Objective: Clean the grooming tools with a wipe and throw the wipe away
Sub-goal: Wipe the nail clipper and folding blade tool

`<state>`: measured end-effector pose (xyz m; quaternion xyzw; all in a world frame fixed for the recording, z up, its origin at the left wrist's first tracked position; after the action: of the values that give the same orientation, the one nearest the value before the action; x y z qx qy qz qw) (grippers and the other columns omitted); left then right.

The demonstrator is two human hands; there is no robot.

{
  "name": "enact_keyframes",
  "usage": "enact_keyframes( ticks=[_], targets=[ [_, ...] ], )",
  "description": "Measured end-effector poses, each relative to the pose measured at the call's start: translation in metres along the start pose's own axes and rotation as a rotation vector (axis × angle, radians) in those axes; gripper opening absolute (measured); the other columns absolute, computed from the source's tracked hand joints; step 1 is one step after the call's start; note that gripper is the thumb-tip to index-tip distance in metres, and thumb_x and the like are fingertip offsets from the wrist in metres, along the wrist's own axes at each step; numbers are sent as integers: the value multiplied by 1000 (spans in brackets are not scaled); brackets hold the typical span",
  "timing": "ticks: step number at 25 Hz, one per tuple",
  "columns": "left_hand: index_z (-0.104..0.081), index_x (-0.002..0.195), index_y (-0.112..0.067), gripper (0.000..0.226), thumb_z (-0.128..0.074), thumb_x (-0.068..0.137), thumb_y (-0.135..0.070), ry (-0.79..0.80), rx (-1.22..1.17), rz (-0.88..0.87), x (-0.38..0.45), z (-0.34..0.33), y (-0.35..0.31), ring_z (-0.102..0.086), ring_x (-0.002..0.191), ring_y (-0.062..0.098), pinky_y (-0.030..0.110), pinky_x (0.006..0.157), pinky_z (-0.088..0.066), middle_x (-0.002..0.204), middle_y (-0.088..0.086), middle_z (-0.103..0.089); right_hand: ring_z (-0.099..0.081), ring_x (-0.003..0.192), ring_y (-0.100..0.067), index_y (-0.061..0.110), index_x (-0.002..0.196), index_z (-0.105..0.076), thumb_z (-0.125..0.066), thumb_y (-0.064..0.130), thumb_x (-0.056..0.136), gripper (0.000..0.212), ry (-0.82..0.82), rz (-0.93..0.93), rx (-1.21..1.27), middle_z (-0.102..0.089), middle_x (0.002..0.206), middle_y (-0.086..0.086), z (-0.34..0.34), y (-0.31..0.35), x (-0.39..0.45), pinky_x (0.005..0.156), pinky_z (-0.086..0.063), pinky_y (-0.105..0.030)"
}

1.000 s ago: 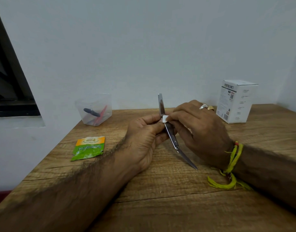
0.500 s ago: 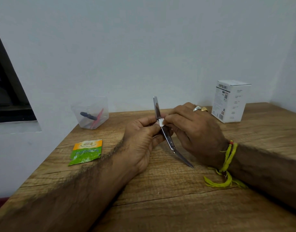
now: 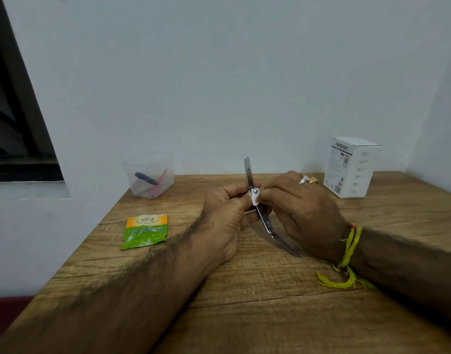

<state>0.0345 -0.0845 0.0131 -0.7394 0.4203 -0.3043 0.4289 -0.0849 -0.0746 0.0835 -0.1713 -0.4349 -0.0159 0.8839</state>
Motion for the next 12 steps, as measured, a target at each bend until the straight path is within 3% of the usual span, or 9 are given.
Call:
enact_keyframes(
  ticks=[3,9,12],
  targets=[
    [-72,105,7,21,-68,85,10,-12,30,-6,2,1,1,-75,85,26,34,69,-63,100,20,-75,-66,88,-29,6,96,-74,-46,17,100,29,9,43,8,-71,107,-8,2,6,0,75,-53,-43],
    [-72,105,6,21,-70,84,8,-2,56,-22,3,1,1,-76,87,27,35,70,-63,97,19,-77,-64,83,-28,6,92,-74,-58,6,95,17,-15,26,-16,-72,99,-6,6,2,-3,70,-52,-43],
    [-73,104,4,21,-70,83,8,-2,67,-34,4,3,0,-76,89,26,34,70,-63,98,17,-77,-64,84,-28,8,91,-74,-54,11,97,21,-18,27,7,-72,98,-5,6,1,-4,70,-51,-42]
  ],
)
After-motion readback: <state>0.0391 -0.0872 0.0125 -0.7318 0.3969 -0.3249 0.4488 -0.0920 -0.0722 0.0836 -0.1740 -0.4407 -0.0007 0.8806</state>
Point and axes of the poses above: each hand's wrist, its own x-axis towards the middle knuckle, its own z-axis out of the back of the hand, y = z × x, the point moved 10 cm from there along x, towards the middle knuckle
